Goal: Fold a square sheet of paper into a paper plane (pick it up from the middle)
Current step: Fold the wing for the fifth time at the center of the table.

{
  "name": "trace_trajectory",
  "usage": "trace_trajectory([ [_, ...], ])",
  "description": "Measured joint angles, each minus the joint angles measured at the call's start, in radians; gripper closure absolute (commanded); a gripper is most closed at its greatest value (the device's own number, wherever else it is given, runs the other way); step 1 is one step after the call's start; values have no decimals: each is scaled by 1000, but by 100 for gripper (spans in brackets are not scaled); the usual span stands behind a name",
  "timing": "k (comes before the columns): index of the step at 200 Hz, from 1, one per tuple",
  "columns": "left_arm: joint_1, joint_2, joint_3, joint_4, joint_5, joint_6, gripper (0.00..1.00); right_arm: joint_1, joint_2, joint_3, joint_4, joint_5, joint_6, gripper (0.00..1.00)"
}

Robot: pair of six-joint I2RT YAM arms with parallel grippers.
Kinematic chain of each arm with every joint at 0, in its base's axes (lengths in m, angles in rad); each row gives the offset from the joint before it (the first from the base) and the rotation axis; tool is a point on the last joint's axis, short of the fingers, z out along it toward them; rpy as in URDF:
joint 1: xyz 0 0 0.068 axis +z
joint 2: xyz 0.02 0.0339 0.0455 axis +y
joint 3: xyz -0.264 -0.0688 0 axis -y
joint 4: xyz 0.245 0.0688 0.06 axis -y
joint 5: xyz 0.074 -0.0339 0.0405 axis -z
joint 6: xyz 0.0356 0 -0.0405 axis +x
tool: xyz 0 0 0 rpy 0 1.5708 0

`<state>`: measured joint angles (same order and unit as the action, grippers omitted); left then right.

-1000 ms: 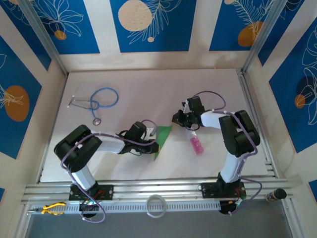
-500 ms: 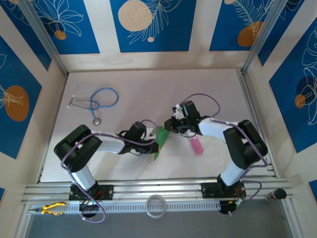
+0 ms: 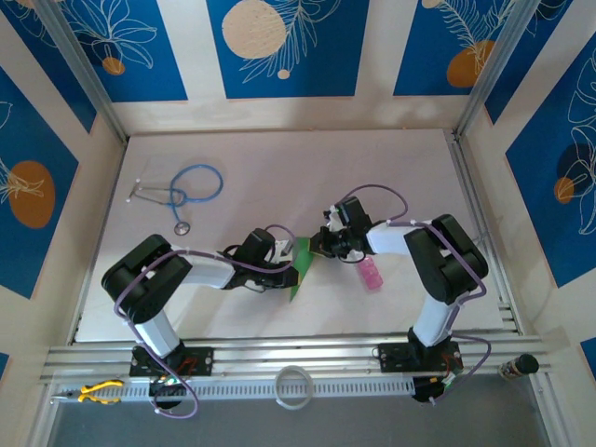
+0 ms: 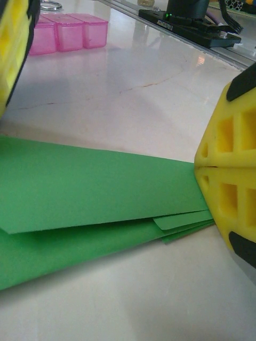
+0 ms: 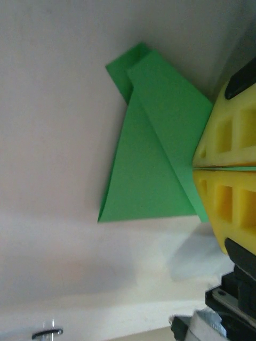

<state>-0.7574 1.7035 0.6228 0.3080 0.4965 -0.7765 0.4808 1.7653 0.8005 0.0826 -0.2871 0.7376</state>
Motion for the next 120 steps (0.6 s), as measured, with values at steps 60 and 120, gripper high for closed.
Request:
trace_trajectory([
  [60, 0, -1, 0, 0, 0, 0, 100, -9, -14, -24, 11, -7, 14, 91],
  [120, 0, -1, 0, 0, 0, 0, 100, 16, -35, -17, 41, -42, 7, 91],
])
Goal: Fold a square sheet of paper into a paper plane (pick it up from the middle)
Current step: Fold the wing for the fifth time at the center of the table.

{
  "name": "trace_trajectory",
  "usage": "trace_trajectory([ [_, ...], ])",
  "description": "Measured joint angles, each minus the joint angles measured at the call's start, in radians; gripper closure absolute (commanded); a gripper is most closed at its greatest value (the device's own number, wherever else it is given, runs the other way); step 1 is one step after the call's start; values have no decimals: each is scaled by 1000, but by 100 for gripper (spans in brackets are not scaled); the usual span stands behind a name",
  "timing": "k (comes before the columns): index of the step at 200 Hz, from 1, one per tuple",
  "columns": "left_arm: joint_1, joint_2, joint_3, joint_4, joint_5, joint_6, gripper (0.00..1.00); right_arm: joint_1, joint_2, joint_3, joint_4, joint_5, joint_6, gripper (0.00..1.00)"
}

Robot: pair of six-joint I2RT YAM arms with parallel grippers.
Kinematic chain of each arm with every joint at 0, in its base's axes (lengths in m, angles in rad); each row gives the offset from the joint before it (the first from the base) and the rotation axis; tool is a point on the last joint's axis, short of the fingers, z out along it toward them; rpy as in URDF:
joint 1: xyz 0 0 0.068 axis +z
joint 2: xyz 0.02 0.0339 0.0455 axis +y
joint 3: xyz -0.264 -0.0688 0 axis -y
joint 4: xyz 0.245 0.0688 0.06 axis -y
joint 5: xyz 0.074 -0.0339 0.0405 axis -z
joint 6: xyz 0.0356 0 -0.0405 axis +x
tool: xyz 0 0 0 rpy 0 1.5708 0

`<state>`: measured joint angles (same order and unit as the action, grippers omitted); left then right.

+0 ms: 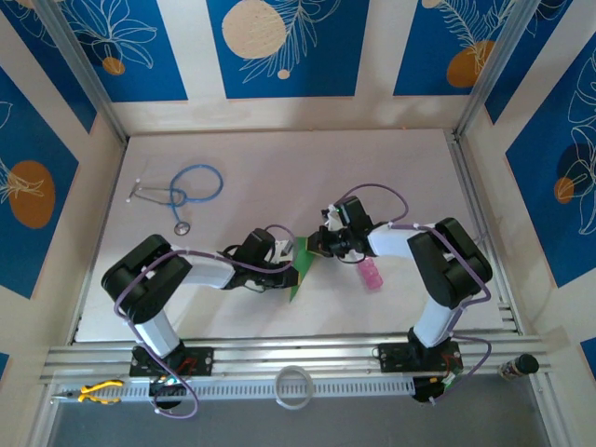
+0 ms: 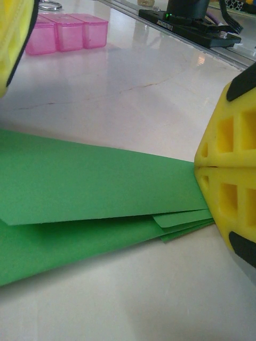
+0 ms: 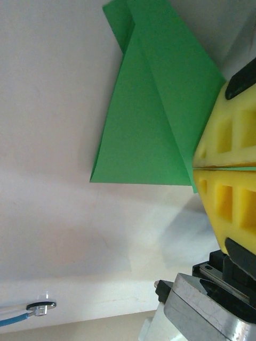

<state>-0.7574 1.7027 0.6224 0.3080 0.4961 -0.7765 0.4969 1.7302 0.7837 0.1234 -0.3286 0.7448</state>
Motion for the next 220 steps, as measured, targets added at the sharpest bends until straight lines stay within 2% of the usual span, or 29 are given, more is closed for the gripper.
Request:
trace_trajectory([
  [42, 0, -11, 0, -14, -1, -3, 100, -3, 62, -13, 42, 17, 22, 94],
  [67, 0, -43, 3, -78, -8, -4, 100, -6, 62, -13, 43, 18, 23, 95],
  [121, -2, -71, 122, -170, -11, -3, 96, -6, 62, -13, 43, 18, 23, 95],
  [171, -2, 58, 227, -165, -11, -3, 92, -6, 62, -13, 43, 18, 23, 95],
  [220, -2, 143, 260, -180, -27, -4, 94, -6, 62, -13, 42, 18, 23, 95],
])
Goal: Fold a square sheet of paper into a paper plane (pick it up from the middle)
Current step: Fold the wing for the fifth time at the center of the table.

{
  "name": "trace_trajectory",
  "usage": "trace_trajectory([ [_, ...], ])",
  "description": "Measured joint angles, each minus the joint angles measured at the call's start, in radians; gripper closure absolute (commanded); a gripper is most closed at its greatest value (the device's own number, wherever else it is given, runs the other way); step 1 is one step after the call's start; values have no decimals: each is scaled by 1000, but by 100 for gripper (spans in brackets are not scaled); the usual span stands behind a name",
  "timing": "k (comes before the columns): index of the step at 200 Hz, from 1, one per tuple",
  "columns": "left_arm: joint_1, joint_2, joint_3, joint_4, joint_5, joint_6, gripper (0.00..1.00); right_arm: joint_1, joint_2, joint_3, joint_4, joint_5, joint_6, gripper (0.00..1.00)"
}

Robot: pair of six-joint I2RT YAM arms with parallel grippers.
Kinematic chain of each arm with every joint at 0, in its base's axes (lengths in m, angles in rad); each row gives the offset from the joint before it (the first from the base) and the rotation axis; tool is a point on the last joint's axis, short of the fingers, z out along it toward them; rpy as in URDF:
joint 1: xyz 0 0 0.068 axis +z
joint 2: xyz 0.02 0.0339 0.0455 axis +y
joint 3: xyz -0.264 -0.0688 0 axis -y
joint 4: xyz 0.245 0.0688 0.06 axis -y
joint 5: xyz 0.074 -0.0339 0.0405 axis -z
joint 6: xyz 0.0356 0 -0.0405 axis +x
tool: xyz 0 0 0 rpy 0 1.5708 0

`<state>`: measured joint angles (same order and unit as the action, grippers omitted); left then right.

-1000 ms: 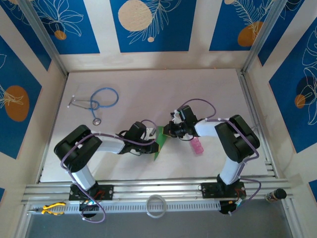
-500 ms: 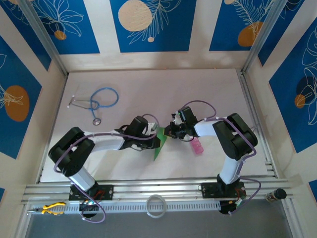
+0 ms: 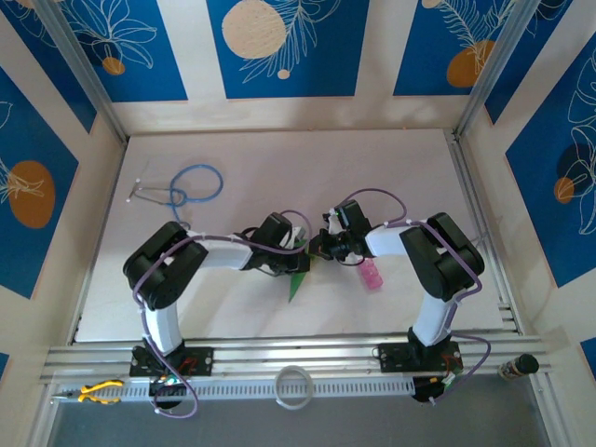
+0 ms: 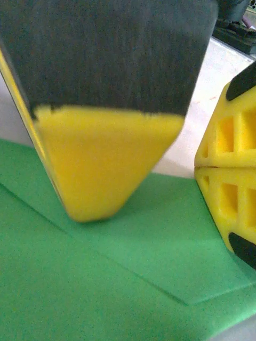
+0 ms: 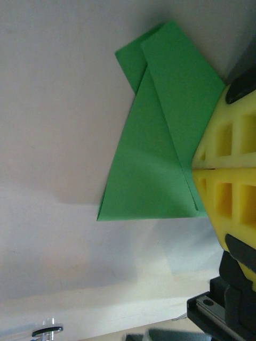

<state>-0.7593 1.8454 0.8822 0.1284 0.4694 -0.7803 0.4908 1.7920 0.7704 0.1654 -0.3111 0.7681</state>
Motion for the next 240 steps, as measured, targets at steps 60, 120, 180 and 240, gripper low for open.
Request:
trace_trajectory([
  [60, 0, -56, -102, 70, 0, -1, 94, 8, 1, 0, -9, -5, 0, 96],
  [120, 0, -110, -169, 72, 12, 0, 92, 7, 3, 1, -9, -11, 0, 96],
  [180, -6, -183, -235, 18, 30, 6, 93, 7, 5, 2, -10, -12, 0, 96],
  [240, -19, -250, -272, -74, 35, 50, 93, 7, 5, 4, -14, -12, 0, 96],
])
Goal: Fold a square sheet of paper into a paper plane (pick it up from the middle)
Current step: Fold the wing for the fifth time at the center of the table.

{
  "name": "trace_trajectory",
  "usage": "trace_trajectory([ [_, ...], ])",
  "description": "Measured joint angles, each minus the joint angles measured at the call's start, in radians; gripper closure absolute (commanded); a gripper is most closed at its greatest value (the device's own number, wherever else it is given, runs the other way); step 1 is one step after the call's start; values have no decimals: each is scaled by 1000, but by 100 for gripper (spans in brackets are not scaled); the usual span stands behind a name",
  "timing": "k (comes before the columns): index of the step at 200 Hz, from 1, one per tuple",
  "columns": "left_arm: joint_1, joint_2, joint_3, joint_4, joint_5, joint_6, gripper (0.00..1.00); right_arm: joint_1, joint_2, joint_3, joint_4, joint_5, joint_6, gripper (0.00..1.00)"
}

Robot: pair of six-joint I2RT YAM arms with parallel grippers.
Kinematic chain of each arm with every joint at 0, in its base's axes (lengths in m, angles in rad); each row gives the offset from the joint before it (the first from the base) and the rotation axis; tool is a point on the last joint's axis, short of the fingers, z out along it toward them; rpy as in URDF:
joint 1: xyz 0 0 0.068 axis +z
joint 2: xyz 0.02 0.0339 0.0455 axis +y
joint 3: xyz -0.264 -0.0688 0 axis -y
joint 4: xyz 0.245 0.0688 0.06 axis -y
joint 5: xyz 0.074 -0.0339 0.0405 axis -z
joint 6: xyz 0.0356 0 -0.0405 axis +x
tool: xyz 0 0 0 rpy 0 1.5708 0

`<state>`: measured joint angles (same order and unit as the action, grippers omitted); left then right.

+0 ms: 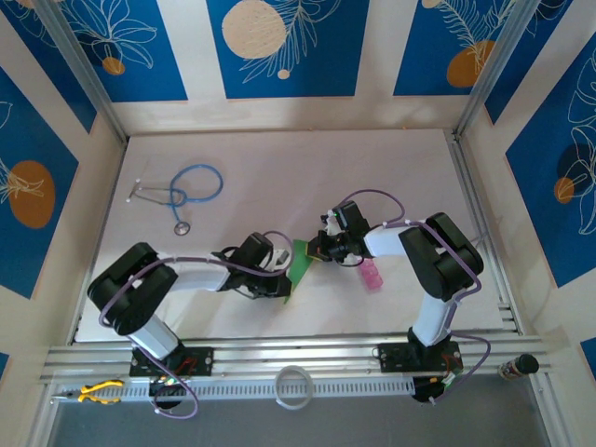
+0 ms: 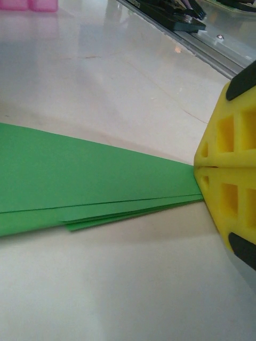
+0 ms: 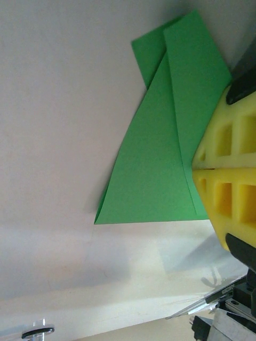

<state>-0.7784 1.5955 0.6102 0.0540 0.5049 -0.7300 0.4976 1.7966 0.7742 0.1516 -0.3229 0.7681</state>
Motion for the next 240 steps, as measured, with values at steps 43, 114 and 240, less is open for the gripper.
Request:
trace_trajectory([
  [43, -19, -64, -27, -84, 0, 15, 94, 0, 1, 3, -7, 0, 0, 96],
  [114, -32, -142, 9, -228, -56, 34, 96, 0, 1, 6, -9, 1, 0, 96],
  [240, 19, 160, 251, -113, -121, 33, 100, 0, 6, 23, -25, 0, -6, 95],
])
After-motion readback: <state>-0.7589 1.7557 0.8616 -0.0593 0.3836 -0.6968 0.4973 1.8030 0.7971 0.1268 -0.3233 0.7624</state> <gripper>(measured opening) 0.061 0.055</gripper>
